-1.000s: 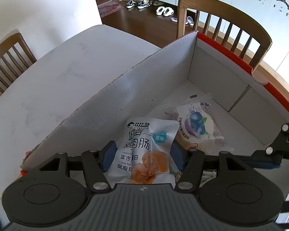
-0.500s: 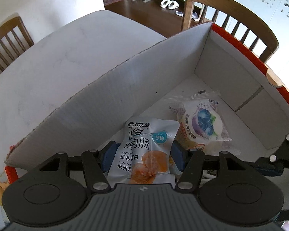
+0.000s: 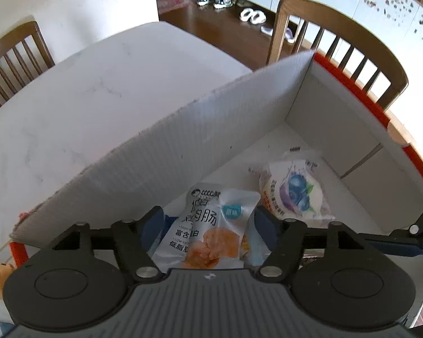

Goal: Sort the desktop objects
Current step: 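Lower into the box and open the right tool while the left releases the sausage pack, then withdraw both tools from the box back toward the table items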

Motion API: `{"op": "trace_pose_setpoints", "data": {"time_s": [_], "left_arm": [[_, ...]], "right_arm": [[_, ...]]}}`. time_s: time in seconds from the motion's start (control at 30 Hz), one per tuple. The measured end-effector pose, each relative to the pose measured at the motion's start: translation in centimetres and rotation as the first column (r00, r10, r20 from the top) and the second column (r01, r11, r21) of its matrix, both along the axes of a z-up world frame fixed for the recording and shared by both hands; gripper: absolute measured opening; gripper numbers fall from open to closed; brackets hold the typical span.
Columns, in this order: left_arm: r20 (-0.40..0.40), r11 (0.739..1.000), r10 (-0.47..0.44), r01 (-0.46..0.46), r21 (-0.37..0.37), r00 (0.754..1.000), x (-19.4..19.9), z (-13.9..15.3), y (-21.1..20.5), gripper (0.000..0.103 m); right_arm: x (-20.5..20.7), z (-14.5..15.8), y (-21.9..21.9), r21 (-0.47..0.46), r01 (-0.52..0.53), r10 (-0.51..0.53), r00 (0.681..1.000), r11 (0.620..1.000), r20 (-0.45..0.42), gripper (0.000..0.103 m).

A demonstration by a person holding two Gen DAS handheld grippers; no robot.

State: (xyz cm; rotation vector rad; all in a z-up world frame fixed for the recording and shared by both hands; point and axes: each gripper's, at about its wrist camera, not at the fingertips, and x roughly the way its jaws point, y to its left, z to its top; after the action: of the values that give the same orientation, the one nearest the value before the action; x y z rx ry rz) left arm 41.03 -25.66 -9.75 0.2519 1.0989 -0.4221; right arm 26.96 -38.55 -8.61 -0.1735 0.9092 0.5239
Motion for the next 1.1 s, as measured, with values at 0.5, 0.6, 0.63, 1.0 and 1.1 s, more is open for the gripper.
{"op": "trace_pose_setpoints", "data": {"time_s": [0.5, 0.6, 0.63, 1.0, 1.1], "left_arm": [[0.062, 0.996, 0.013, -0.008, -0.084, 0.998, -2.9, 2.6, 1.7, 0.073], [0.091, 0.996, 0.008, 0.000, -0.086, 0.996, -4.2, 3.4, 2.3, 0.073], [0.102, 0.997, 0.008, 0.001, -0.083, 0.995, -4.7, 3.6, 2.5, 0.073], [0.190, 0.988, 0.052, -0.023, -0.152, 0.980, -9.4, 6.7, 5.5, 0.073], [0.204, 0.982, 0.075, -0.036, -0.187, 0.976, -10.5, 7.5, 6.5, 0.073]], "right_arm": [[-1.2, 1.3, -0.4, 0.017, 0.009, -0.010, 1.000, 1.000, 0.025, 0.046], [-1.6, 1.7, -0.3, 0.024, 0.008, -0.009, 0.999, 1.000, 0.031, 0.046], [-1.8, 1.8, -0.2, 0.026, 0.006, -0.007, 0.999, 1.000, 0.032, 0.046], [-2.6, 2.6, -0.1, 0.047, 0.007, -0.009, 0.999, 0.999, 0.046, 0.048], [-2.7, 3.1, -0.3, 0.059, 0.013, -0.016, 0.998, 0.998, 0.054, 0.050]]}}
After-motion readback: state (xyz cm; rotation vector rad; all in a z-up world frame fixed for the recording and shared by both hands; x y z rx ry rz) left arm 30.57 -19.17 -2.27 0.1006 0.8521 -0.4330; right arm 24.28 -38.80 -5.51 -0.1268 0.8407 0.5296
